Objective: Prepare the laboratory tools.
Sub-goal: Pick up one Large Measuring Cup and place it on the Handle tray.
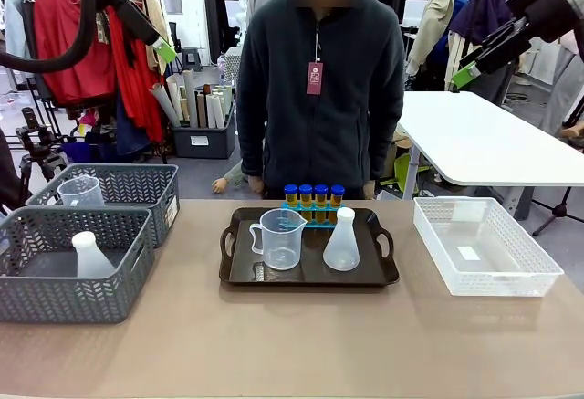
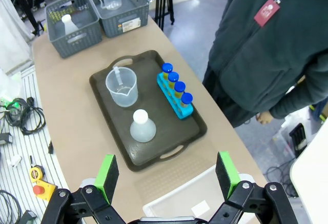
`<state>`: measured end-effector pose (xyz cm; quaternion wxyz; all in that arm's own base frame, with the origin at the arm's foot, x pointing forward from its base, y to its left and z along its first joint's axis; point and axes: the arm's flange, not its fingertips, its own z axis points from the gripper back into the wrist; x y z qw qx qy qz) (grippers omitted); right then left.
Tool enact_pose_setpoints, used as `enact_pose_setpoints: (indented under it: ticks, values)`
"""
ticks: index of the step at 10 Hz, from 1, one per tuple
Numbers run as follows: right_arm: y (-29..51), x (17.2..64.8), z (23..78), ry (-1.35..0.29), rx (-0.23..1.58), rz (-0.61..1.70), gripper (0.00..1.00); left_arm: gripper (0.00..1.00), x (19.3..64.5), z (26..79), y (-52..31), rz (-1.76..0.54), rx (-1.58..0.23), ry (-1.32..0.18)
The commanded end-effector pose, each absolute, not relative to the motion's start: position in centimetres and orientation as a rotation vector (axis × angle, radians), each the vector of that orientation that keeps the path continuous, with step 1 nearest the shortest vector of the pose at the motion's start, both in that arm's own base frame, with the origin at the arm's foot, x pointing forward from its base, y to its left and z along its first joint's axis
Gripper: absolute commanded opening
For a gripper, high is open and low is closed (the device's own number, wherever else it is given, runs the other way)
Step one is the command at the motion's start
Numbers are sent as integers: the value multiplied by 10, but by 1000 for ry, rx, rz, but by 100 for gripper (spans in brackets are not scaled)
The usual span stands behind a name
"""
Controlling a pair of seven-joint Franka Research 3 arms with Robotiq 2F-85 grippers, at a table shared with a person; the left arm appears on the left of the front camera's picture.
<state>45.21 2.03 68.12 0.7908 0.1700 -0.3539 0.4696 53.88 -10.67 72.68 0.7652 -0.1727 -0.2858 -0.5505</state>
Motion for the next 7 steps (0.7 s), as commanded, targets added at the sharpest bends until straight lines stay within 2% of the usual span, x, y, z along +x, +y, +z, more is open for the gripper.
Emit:
enact_pose_setpoints:
  ticks: [1, 7]
  values:
    - [21, 452, 682, -768, 370, 1018, 100, 100, 539, 727, -107, -1197, -375, -622]
    - [21, 452, 682, -768, 370, 1018, 100, 100, 539, 727, -107, -1197, -375, -622]
